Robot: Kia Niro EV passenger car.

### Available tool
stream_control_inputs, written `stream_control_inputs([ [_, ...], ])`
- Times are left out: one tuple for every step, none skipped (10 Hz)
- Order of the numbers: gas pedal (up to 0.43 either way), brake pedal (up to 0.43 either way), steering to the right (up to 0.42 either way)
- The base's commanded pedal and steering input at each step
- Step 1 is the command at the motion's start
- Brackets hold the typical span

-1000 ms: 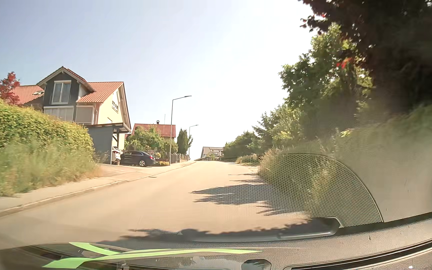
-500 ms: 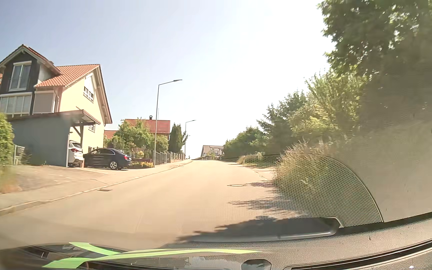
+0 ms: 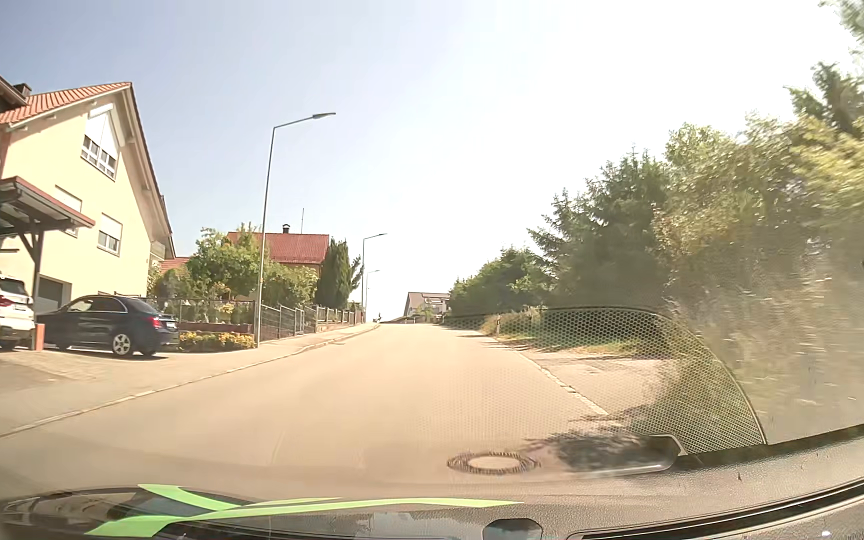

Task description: Follow the waypoints while adhering to traffic rules and regulations

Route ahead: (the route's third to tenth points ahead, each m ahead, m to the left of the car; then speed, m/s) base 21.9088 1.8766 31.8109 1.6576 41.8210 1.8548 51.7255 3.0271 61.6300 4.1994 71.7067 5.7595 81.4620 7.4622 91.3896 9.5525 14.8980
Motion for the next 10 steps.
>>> stream_control_inputs([
  [0.319,0.0,-0.009],
  [0.319,0.0,-0.012],
  [0.319,0.0,-0.015],
  [0.319,0.0,-0.016],
  [0.331,0.0,-0.015],
  [0.339,0.0,-0.011],
  [0.339,0.0,-0.006],
  [0.339,0.0,-0.005],
  [0.339,0.0,-0.005],
  [0.331,0.0,-0.005],
])
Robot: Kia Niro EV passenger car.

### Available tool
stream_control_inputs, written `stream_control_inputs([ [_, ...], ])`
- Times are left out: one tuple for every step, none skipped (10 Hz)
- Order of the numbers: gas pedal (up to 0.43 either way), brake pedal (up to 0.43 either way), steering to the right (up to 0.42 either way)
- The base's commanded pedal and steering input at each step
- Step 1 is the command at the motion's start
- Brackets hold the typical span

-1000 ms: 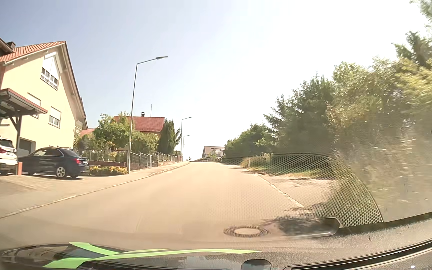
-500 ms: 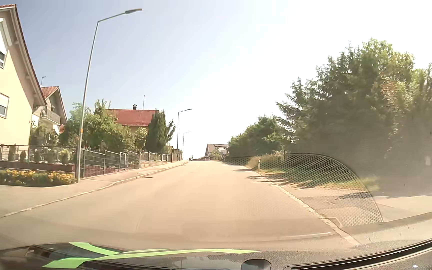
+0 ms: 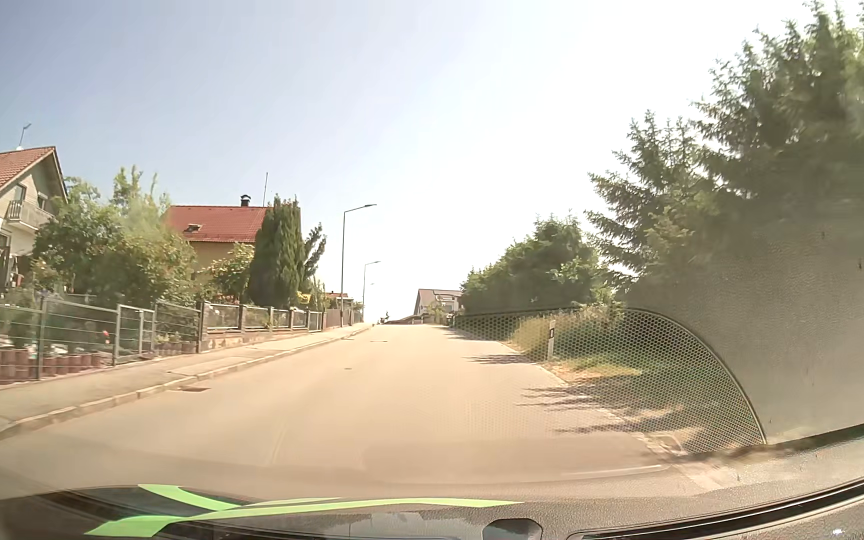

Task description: Follow the waypoints while adhering to traffic rules and regulations

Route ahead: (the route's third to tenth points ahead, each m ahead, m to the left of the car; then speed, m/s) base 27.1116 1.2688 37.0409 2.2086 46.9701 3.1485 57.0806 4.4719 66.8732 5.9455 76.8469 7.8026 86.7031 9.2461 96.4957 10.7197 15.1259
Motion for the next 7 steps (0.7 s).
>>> stream_control_inputs([
  [0.319,0.0,-0.005],
  [0.311,0.0,-0.006],
  [0.311,0.0,-0.008],
  [0.319,0.0,-0.01],
  [0.331,0.0,-0.01],
  [0.339,0.0,-0.01],
  [0.339,0.0,-0.01],
])
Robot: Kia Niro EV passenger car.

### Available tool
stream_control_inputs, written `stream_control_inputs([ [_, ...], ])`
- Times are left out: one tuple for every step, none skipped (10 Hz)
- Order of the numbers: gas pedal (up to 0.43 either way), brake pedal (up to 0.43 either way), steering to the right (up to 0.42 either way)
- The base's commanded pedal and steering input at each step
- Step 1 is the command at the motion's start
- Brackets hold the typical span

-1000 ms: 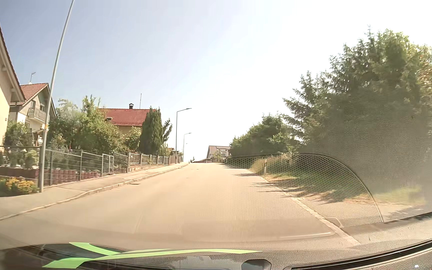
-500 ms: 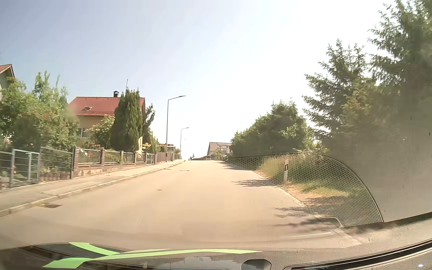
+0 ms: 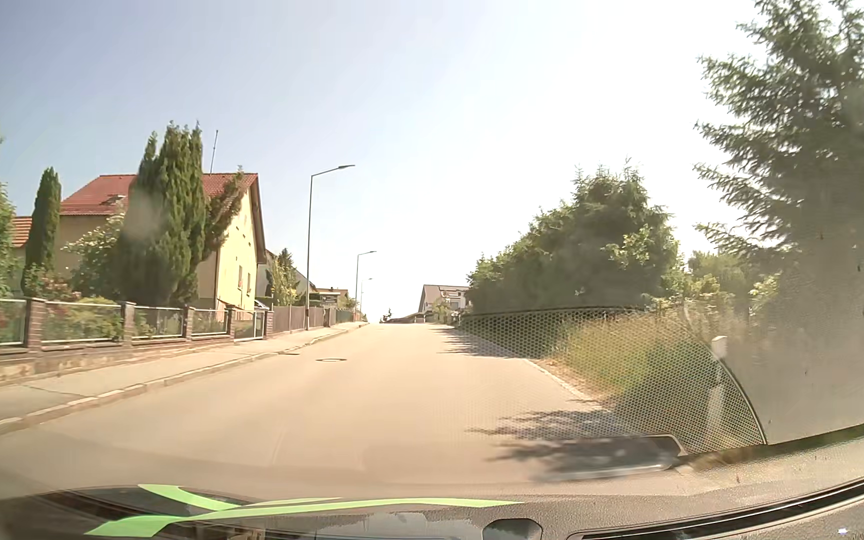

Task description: Follow the waypoints while adhering to traffic rules and regulations

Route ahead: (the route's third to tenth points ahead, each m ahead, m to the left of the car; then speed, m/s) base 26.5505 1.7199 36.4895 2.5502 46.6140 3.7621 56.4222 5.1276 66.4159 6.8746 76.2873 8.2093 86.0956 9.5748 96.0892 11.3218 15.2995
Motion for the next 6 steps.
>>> stream_control_inputs([
  [0.35,0.0,-0.011],
  [0.339,0.0,-0.01],
  [0.331,0.0,-0.01],
  [0.299,0.0,-0.011],
  [0.287,0.0,-0.011],
  [0.287,0.0,-0.011],
])
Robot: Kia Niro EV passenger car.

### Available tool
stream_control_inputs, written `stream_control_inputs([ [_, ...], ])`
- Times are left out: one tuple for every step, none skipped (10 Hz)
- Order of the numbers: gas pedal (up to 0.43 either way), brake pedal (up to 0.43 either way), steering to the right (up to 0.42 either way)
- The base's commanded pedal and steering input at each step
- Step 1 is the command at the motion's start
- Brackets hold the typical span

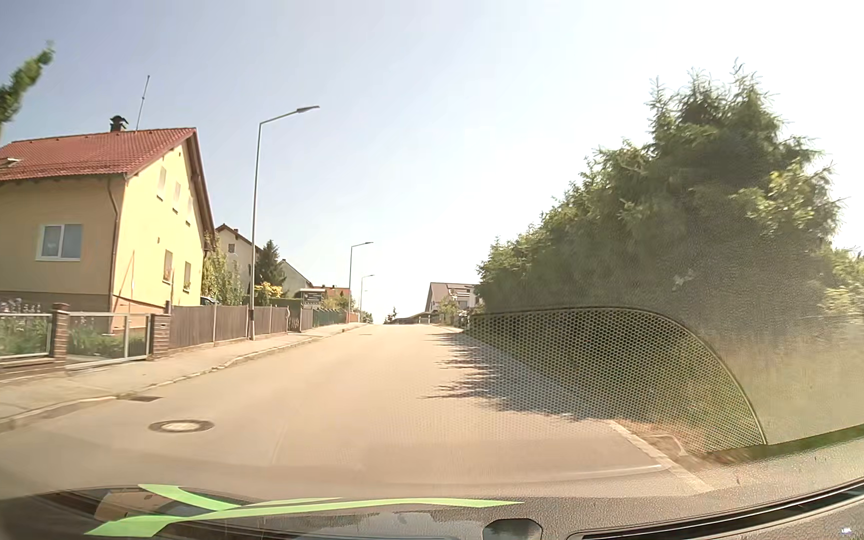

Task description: Follow the waypoints while adhering to traffic rules and regulations

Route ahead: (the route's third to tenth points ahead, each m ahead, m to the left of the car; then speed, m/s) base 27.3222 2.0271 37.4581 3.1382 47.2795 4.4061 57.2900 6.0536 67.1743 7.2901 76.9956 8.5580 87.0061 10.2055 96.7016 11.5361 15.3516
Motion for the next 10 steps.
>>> stream_control_inputs([
  [0.28,0.0,-0.012],
  [0.268,0.0,-0.015],
  [0.268,0.0,-0.018],
  [0.28,0.0,-0.019],
  [0.28,0.0,-0.019],
  [0.287,0.0,-0.019],
  [0.287,0.0,-0.019],
  [0.28,0.0,-0.019],
  [0.228,0.0,-0.018],
  [0.228,0.0,-0.018],
])
